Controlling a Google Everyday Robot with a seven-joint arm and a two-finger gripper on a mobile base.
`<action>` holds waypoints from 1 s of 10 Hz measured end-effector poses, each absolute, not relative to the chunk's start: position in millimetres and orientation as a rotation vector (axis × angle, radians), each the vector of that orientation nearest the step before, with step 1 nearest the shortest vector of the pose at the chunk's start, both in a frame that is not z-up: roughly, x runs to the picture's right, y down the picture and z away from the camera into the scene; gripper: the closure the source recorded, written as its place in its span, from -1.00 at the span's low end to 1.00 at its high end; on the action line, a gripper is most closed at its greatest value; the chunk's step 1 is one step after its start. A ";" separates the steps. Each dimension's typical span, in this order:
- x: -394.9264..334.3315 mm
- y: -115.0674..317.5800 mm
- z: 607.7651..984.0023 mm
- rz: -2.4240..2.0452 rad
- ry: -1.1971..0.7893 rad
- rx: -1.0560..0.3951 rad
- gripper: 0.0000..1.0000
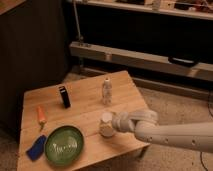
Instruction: Place the ceramic cup over the eraser
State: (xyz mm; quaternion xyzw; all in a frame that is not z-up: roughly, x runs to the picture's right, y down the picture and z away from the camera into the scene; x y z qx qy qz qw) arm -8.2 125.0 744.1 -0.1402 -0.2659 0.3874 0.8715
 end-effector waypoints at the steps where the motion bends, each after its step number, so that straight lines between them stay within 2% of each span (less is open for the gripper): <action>1: -15.1 104.0 733.5 0.799 -0.553 -0.265 1.00; 6: -59.8 2.3 705.1 0.715 -0.620 -0.153 1.00; 10: -108.0 -48.7 714.3 0.632 -0.753 -0.187 1.00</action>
